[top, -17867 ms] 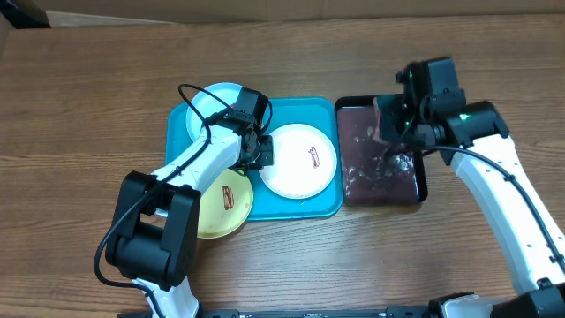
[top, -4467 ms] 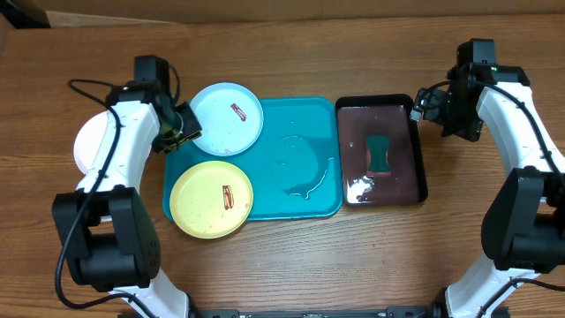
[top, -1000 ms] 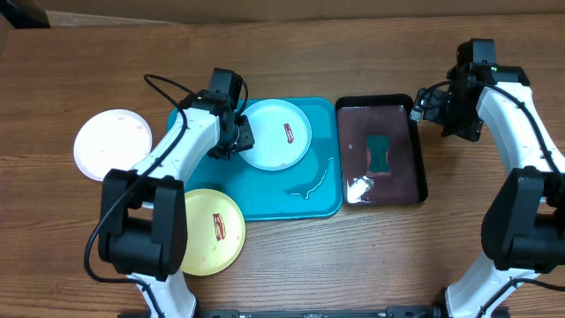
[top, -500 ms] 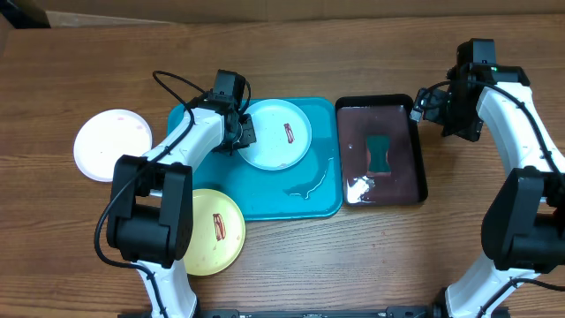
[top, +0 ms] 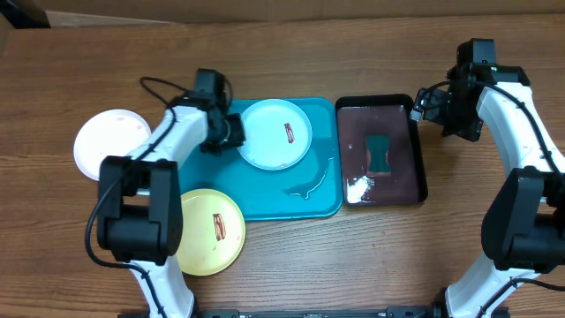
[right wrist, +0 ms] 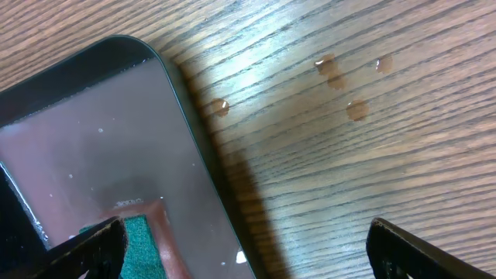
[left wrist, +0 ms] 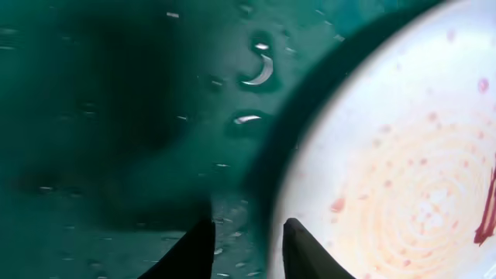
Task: Clean dirty plates on tray and stack at the side
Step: 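Hold the light blue plate's rim steady with the left gripper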
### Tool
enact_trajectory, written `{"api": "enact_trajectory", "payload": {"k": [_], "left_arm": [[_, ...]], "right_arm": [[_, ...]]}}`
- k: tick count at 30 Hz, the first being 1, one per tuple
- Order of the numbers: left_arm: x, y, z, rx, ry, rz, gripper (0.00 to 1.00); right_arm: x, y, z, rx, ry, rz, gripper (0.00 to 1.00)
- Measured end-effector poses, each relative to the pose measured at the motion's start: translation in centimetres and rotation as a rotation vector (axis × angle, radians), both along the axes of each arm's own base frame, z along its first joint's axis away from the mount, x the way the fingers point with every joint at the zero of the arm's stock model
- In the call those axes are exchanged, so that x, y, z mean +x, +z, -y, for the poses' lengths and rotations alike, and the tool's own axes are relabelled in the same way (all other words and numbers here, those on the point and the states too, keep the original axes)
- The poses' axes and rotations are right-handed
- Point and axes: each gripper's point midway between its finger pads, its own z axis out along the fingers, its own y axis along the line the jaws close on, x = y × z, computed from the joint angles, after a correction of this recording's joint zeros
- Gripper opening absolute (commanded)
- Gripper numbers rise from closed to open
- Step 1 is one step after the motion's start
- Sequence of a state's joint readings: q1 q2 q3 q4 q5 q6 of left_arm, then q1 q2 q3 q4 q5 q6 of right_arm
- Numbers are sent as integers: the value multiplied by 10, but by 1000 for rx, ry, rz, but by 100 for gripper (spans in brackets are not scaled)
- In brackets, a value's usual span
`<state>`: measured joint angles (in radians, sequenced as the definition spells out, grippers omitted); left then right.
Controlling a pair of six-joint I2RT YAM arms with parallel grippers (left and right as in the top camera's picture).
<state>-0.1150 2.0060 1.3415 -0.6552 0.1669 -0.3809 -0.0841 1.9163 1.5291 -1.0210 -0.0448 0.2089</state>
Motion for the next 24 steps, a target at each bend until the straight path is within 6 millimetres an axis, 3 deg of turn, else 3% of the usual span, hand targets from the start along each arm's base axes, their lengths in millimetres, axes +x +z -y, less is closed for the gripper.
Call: {"api": "enact_trajectory", "payload": {"k": [4, 7, 15, 24], "left_arm": [[2, 2, -11, -59, 36, -8, 28], [1, 3, -9, -79, 27, -8, 24], [0, 3, 0, -86, -10, -7, 4], [-2, 3, 1, -92, -11, -13, 4]], "right_arm": [[0, 0, 0, 0, 0, 0, 100], [0, 0, 0, 0, 0, 0, 100], [0, 0, 0, 0, -1, 0, 100], [0, 0, 0, 0, 0, 0, 100]]}}
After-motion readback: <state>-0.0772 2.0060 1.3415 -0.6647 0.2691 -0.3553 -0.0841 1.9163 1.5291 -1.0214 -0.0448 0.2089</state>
